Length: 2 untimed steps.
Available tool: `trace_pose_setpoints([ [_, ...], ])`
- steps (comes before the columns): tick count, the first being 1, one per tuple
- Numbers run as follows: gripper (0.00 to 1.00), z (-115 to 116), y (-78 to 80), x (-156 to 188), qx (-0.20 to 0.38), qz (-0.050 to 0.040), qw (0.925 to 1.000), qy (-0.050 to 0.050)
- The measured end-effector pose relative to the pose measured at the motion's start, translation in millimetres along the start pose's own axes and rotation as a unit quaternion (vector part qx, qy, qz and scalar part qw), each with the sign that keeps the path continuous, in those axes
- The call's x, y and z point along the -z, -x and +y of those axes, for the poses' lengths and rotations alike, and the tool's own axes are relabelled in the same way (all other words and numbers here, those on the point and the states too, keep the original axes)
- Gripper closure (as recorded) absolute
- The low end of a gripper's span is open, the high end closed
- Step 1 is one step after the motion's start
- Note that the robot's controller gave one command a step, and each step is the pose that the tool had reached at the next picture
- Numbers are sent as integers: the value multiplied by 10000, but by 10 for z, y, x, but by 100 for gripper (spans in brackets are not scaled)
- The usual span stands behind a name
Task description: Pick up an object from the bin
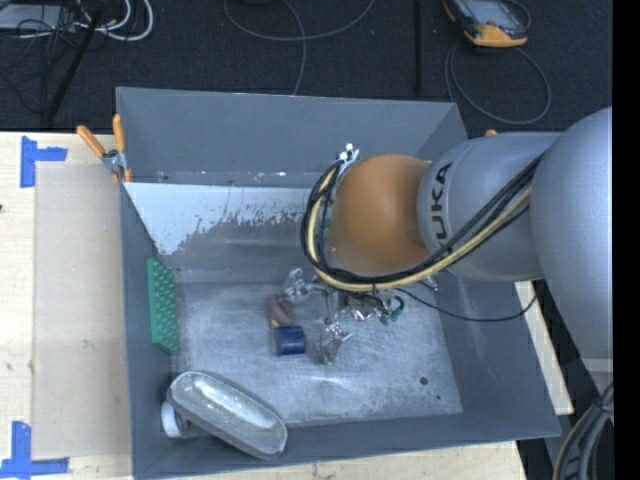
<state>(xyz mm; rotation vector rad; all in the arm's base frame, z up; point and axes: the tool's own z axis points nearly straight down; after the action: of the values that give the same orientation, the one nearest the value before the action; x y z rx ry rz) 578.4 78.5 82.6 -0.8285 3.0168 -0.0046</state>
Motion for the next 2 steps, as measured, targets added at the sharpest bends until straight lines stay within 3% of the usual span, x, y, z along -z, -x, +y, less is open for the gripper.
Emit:
trace_pose_setpoints([
  [1, 0, 224, 191, -46, 728, -41, 9973, -30],
  [2, 100, 226, 216, -31, 729, -86, 9973, -39],
])
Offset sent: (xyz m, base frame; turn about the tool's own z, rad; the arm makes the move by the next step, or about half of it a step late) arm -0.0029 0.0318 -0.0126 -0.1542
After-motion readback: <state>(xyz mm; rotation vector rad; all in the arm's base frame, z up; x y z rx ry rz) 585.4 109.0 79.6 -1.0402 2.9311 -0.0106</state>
